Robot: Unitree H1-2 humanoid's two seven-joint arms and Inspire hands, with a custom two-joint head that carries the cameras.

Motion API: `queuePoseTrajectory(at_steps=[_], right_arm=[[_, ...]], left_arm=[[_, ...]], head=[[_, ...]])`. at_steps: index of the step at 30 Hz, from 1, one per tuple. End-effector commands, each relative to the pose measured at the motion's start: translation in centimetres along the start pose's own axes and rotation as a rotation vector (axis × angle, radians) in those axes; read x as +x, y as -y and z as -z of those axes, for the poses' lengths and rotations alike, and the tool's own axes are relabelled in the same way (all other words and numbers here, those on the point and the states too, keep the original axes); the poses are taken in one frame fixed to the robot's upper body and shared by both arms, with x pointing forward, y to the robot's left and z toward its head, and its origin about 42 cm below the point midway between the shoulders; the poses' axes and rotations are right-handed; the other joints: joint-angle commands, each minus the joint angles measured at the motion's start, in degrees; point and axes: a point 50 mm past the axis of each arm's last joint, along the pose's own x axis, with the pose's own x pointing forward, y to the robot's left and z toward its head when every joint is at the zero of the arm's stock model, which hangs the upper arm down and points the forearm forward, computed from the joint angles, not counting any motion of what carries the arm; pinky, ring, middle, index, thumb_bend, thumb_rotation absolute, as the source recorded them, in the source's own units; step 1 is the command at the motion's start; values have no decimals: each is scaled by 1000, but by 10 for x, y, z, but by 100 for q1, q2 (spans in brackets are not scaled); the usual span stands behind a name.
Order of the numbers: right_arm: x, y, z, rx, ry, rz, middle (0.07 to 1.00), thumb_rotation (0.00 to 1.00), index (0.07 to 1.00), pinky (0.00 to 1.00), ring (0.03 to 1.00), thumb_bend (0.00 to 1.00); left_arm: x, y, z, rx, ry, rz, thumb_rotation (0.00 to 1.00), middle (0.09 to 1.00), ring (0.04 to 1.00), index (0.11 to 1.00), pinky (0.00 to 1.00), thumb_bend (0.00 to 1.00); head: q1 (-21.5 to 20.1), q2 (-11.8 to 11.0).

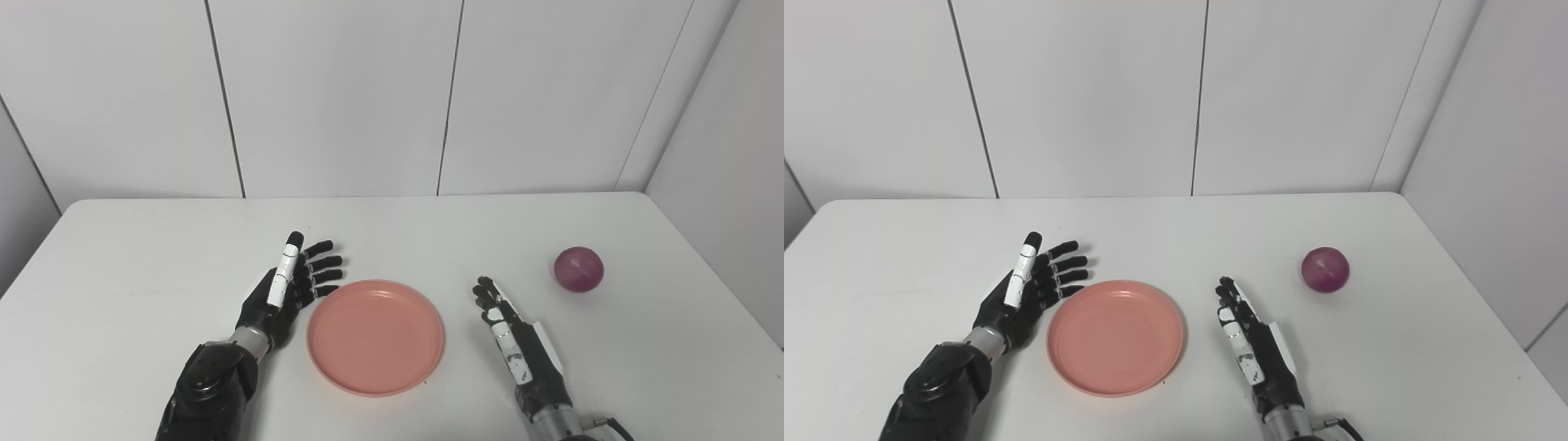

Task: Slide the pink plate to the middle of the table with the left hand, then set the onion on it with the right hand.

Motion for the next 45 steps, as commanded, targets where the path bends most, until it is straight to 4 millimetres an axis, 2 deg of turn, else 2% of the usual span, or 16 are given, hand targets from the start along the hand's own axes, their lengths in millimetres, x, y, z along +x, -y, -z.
queuePoseTrajectory(at_steps=[1,4,7,12,15,18,21,25,28,34,39,45], right_arm=[[1,-8,1,-17,-5,-47,930,1000,937,946,946,895],[0,-7,-5,-67,28,-39,926,1000,941,927,944,849],[2,-3,-17,-146,92,-15,901,981,927,834,907,801],[5,6,-41,-311,183,21,862,975,892,809,856,836],[12,20,-57,-459,216,45,862,961,896,792,837,837],[17,35,-71,-604,254,85,858,914,890,728,816,801],[22,48,-79,-684,278,120,853,881,884,724,813,785],[27,62,-88,-805,301,172,848,865,879,694,807,780],[31,73,-93,-883,315,206,844,860,874,670,797,791],[45,98,-103,-1052,328,283,847,834,872,724,816,781],[59,115,-100,-1175,295,327,829,778,858,763,807,784],[80,131,-93,-1351,230,350,814,696,834,753,795,787]], left_arm=[[-3,-10,23,-1,-103,-39,977,772,765,784,717,757],[-2,-14,25,-9,-107,-45,981,773,761,783,733,747],[0,-19,25,-14,-108,-53,990,772,760,783,729,735],[1,-25,24,-16,-99,-56,993,777,772,793,742,730],[1,-27,23,-14,-83,-57,999,788,786,807,756,725],[0,-25,25,-19,-33,-100,941,855,856,814,817,726],[-2,-21,26,-18,3,-112,936,900,903,830,886,727],[-4,-17,28,-19,15,-73,951,948,951,898,972,740],[-6,-12,28,-19,18,-46,952,955,956,919,981,754],[-9,-9,30,-8,9,-31,958,961,958,939,1000,745],[-10,-9,33,-13,-2,-32,951,959,957,938,1000,743],[-9,-11,34,-12,-8,-28,946,944,945,923,982,732]], head=[[-83,-48],[-170,-96],[-345,-200],[-471,-277],[-494,-313],[-482,-319],[-470,-332],[-464,-343],[-479,-355],[-559,-376],[-611,-410],[-670,-442]])
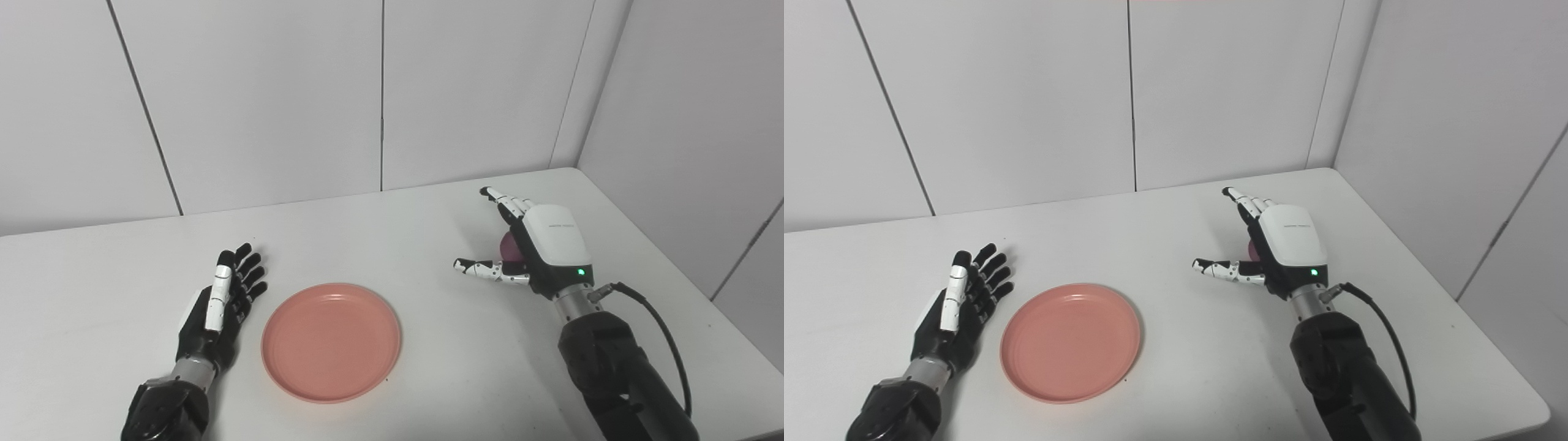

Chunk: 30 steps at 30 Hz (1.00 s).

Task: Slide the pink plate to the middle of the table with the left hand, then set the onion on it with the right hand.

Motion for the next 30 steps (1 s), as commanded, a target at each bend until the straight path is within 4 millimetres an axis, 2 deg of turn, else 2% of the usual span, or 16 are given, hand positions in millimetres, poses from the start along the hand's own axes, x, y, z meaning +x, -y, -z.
queuePoseTrajectory(at_steps=[1,7,12,14,21,24,30], right_arm=[[24,23,3,-85,17,102,813,680,826,759,793,787],[47,20,20,-228,-15,69,817,689,805,802,809,781],[60,15,36,-288,-46,20,780,672,768,702,757,788],[64,12,42,-302,-71,-9,785,683,770,702,760,786],[63,2,55,-274,-91,-36,751,649,735,621,722,805],[60,-3,57,-238,-117,-58,757,653,740,611,719,799],[55,-10,57,-149,-153,-77,721,627,731,510,651,787]], left_arm=[[-7,-3,23,-12,-105,-1,941,941,942,921,979,731],[-7,-3,25,-27,-109,-1,924,934,937,919,974,732],[-8,-2,25,-34,-109,-1,915,926,929,912,967,740],[-8,-2,24,-34,-110,-1,916,925,930,914,965,745],[-8,-2,25,-22,-109,-6,930,914,919,913,948,740],[-9,-3,24,-22,-105,-6,927,912,915,911,942,740],[-9,-5,23,-23,-108,-10,923,912,910,912,936,742]], head=[[6,6],[13,-30],[38,-34],[45,-38],[79,-38],[85,-34],[87,-6]])
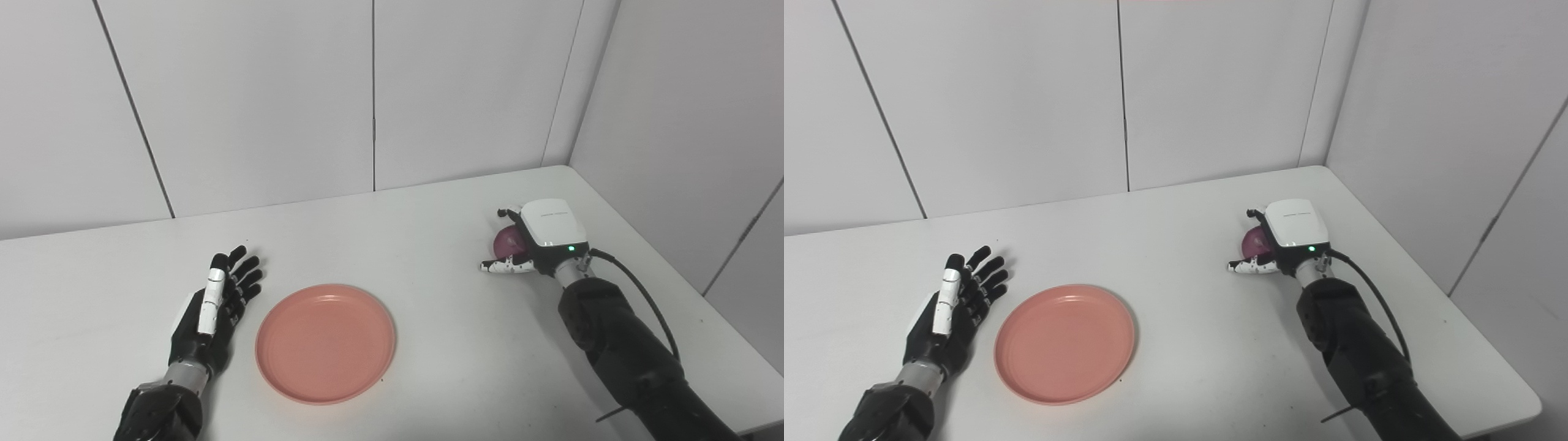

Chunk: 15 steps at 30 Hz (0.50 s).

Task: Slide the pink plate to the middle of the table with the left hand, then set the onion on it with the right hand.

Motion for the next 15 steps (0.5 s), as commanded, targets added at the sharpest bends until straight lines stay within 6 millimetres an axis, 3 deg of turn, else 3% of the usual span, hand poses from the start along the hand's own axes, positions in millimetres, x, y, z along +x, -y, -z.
queuePoseTrajectory(at_steps=[1,15], right_arm=[[11,22,3,42,-32,79,718,624,730,499,642,782],[3,3,-1,139,-41,56,667,605,698,444,571,753]], left_arm=[[-9,-6,24,-19,-114,-15,925,913,910,914,934,740],[-7,-8,26,-24,-122,-23,916,914,906,916,929,746]], head=[[9,6],[20,-22]])
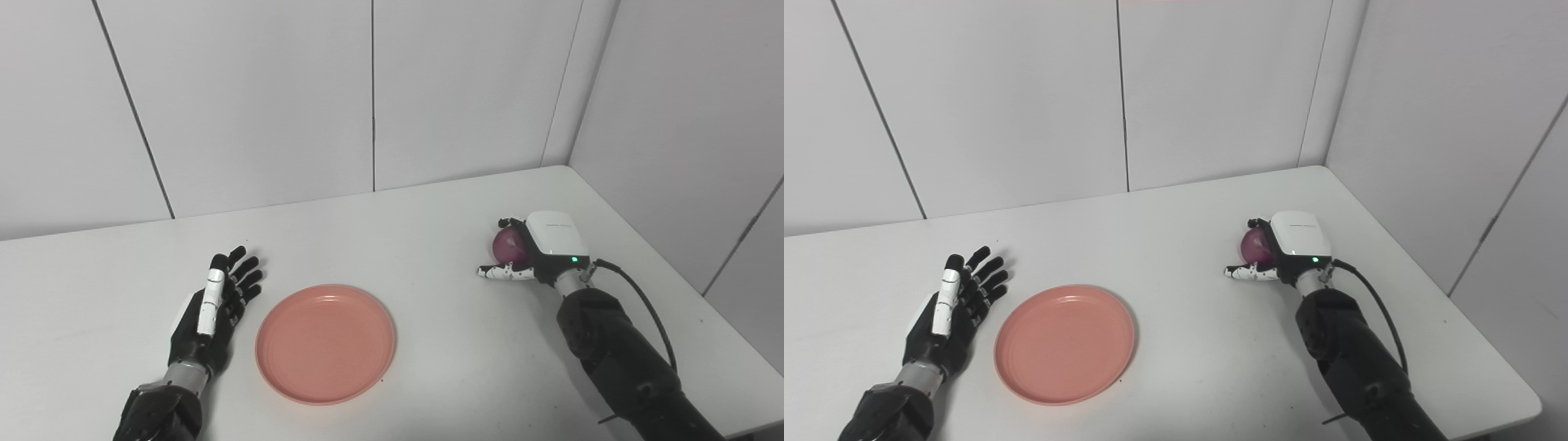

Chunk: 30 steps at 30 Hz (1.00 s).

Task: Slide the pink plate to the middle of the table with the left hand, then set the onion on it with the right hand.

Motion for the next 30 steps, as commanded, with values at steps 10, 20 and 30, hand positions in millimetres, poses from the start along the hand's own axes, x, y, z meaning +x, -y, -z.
queuePoseTrajectory(at_steps=[10,20,30], right_arm=[[10,11,-1,-3,5,41,454,577,500,300,373,671],[12,0,2,-54,20,-8,239,485,297,113,168,482],[10,-1,8,-63,-13,-84,318,587,366,186,255,469]], left_arm=[[-8,-7,25,-16,-112,-24,908,909,900,912,915,740],[-8,-7,22,-17,-118,-27,920,912,905,911,912,735],[-8,-8,22,-19,-112,-26,909,910,899,912,910,734]], head=[[35,40],[54,53],[65,71]])
